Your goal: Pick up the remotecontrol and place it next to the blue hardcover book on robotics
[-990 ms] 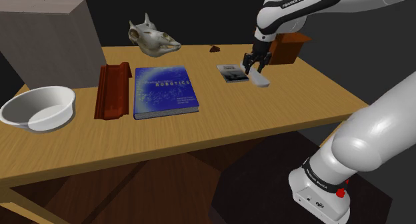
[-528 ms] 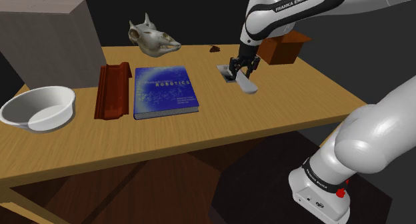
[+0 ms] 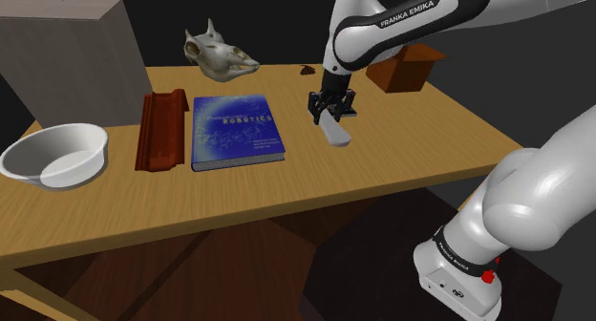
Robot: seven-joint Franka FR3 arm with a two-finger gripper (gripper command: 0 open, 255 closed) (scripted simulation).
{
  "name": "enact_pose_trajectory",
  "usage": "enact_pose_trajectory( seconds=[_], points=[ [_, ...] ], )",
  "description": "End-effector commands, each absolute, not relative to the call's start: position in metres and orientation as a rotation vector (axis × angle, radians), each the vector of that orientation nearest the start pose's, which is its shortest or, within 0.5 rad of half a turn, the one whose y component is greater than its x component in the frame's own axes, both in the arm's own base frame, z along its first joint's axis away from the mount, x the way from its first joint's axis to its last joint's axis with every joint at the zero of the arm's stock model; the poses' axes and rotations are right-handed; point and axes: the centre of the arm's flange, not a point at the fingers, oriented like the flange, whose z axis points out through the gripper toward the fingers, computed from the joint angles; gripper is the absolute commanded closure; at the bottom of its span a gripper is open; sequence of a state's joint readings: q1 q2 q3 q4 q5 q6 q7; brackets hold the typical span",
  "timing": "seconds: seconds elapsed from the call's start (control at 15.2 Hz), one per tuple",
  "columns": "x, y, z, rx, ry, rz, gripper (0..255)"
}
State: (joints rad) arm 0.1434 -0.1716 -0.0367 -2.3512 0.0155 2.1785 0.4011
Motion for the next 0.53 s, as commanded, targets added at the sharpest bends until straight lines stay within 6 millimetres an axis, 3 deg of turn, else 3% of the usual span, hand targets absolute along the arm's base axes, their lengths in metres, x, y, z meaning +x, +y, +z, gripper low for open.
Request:
enact_pose_trajectory(
  seconds=[0.0,0.46],
  points=[
    [0.475,0.054,0.390,-3.087,0.472,0.008,255],
    [0.475,0.054,0.353,-3.087,0.472,0.008,255]
  ],
)
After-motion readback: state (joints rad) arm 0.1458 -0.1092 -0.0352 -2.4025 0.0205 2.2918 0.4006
